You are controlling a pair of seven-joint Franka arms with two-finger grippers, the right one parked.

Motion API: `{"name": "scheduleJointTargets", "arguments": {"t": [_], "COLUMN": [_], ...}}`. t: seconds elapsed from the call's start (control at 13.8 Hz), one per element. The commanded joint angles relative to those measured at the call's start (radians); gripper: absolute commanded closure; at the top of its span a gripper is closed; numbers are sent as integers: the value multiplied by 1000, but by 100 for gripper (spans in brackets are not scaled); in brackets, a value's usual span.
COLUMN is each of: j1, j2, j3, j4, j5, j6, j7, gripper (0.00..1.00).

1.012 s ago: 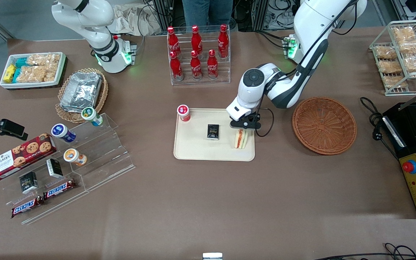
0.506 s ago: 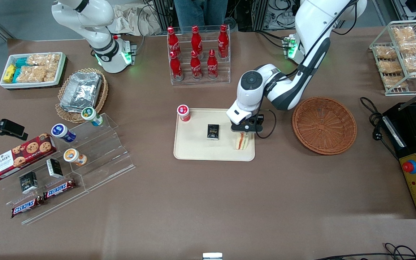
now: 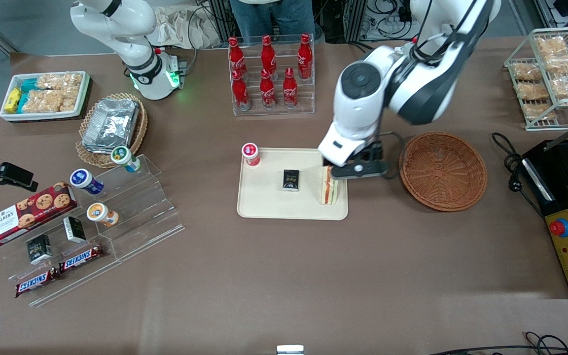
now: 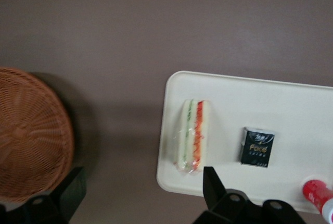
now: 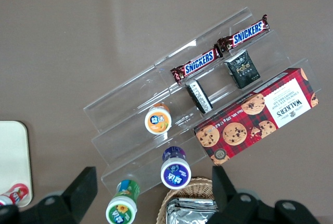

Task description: Place sandwich from basket to tray

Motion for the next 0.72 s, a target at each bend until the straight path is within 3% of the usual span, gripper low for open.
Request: {"name": "scheduleJointTargets", "arguments": {"t": [0.0,0.36,0.65], "j1": [101,355,418], "j2": [-48,-174,-190], "j3": [-2,-2,0], "j4": [79,83,112], "j5": [-90,-179,-211], "j6": [-119,-239,-253], "j7": [141,519,536], "gripper": [0,0,0]}}
